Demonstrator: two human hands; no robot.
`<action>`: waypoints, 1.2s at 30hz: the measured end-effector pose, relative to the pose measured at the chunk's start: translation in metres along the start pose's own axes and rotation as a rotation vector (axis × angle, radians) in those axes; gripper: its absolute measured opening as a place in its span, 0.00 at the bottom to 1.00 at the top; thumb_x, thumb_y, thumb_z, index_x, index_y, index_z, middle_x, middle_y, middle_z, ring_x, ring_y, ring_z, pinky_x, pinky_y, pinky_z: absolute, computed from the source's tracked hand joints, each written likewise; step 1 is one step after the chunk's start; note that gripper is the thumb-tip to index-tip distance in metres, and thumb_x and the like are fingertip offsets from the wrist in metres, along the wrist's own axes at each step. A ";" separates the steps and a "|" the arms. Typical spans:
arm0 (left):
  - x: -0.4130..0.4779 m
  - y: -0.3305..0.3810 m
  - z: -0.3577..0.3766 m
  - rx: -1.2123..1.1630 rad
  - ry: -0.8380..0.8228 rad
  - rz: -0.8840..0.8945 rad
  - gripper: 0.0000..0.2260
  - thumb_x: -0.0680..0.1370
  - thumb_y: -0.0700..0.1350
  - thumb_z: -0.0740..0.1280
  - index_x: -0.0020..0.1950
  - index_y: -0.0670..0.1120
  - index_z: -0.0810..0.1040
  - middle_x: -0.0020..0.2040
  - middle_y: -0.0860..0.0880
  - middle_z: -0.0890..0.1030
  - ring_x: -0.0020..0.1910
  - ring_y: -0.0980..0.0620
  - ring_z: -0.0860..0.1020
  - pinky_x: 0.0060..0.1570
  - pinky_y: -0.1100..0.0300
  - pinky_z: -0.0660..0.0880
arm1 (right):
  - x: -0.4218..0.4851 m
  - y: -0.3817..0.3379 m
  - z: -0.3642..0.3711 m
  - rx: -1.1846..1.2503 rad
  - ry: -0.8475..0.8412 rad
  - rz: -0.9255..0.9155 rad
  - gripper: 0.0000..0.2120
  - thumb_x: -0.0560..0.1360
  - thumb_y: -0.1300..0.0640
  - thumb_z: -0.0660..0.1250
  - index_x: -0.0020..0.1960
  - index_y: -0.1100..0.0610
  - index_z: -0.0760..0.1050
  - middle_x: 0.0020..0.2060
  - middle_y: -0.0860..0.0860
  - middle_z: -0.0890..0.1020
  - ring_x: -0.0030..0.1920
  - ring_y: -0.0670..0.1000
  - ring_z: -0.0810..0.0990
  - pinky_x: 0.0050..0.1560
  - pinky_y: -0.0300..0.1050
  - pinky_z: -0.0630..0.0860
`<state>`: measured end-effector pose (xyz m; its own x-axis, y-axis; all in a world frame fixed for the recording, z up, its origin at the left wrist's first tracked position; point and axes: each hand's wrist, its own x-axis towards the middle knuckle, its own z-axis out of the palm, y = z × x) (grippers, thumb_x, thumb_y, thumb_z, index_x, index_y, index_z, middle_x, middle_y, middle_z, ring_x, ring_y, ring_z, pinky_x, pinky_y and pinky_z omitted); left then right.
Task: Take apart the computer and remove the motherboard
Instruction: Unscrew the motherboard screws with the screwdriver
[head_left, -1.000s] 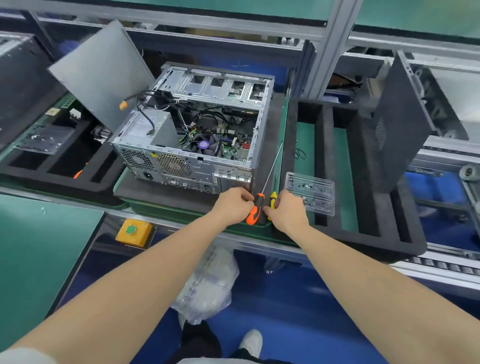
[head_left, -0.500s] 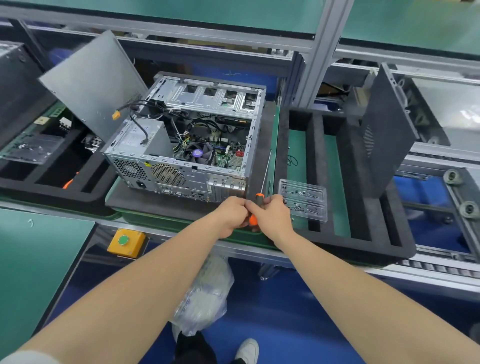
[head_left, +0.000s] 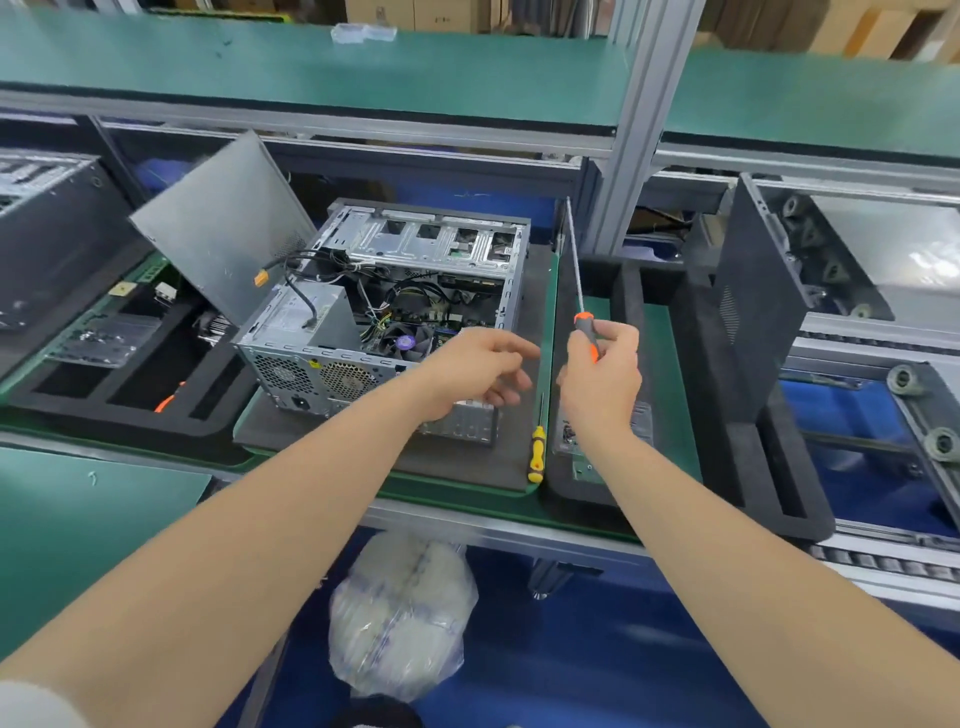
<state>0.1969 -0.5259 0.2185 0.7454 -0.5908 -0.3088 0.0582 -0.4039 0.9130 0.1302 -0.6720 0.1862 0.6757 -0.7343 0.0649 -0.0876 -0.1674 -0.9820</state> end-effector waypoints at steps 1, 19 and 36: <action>0.001 0.004 -0.011 -0.006 0.042 0.020 0.13 0.84 0.39 0.59 0.63 0.48 0.81 0.41 0.49 0.86 0.38 0.51 0.84 0.40 0.58 0.80 | 0.003 -0.009 0.000 0.028 -0.008 -0.013 0.07 0.80 0.52 0.65 0.58 0.50 0.73 0.43 0.52 0.84 0.36 0.51 0.84 0.42 0.52 0.80; 0.088 -0.021 -0.270 0.644 0.470 0.443 0.16 0.84 0.40 0.64 0.71 0.53 0.78 0.67 0.48 0.72 0.66 0.51 0.72 0.68 0.61 0.64 | 0.042 -0.131 0.146 0.328 -0.070 -0.191 0.08 0.70 0.62 0.77 0.47 0.62 0.82 0.31 0.59 0.84 0.30 0.57 0.83 0.35 0.51 0.83; 0.165 -0.021 -0.317 0.540 0.481 0.606 0.02 0.81 0.43 0.70 0.51 0.49 0.82 0.49 0.54 0.80 0.47 0.59 0.77 0.53 0.56 0.76 | 0.113 -0.182 0.222 0.132 0.038 -0.412 0.10 0.75 0.55 0.73 0.38 0.58 0.77 0.28 0.52 0.83 0.26 0.52 0.80 0.29 0.44 0.76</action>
<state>0.5297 -0.3933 0.2329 0.7491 -0.5029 0.4311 -0.6547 -0.4631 0.5974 0.3853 -0.5785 0.3332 0.6067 -0.6482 0.4602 0.2799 -0.3676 -0.8869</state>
